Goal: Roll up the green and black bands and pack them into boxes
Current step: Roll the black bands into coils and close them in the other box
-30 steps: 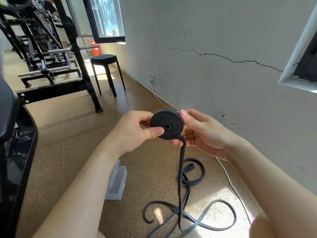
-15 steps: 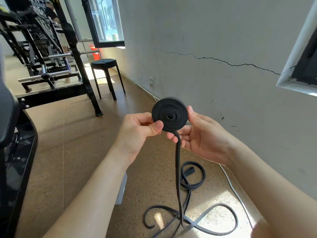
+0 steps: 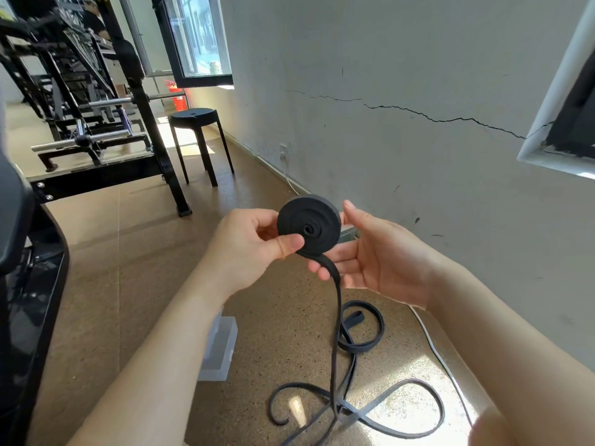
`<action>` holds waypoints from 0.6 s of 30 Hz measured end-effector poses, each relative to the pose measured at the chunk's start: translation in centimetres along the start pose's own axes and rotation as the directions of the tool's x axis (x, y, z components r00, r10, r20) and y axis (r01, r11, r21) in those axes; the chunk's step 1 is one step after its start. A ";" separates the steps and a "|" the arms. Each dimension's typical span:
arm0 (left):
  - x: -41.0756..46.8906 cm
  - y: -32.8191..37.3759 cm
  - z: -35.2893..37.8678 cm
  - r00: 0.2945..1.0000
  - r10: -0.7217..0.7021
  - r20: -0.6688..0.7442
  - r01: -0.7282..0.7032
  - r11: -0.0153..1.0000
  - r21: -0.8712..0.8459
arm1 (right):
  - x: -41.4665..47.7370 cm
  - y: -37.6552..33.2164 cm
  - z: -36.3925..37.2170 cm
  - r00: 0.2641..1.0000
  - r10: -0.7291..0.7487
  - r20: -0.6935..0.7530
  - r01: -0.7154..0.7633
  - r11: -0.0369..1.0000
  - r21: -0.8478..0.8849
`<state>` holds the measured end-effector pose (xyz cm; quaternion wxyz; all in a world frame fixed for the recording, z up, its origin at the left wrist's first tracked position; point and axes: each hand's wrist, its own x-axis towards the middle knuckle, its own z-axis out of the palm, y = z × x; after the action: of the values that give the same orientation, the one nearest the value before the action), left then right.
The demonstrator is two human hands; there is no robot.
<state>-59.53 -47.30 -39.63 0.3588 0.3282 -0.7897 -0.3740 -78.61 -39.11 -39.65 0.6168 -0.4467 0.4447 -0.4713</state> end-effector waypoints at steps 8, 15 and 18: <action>0.0 -0.1 -0.8 0.994 -0.040 0.103 0.031 0.995 0.090 | 0.2 0.1 0.4 0.999 -0.027 -0.033 0.020 0.979 -0.201; 0.0 -0.2 -0.7 0.994 -0.030 0.108 0.022 0.997 0.078 | 0.2 0.3 0.2 0.996 -0.089 -0.027 0.082 0.976 -0.203; -0.1 -0.4 0.1 0.996 -0.032 0.084 0.049 0.978 -0.203 | 0.2 0.2 -0.1 0.989 -0.149 -0.024 0.146 0.985 -0.091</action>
<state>-59.43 -47.33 -40.02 0.3509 0.2901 -0.7539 -0.4737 -78.64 -39.32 -39.90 0.5528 -0.4983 0.4404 -0.5021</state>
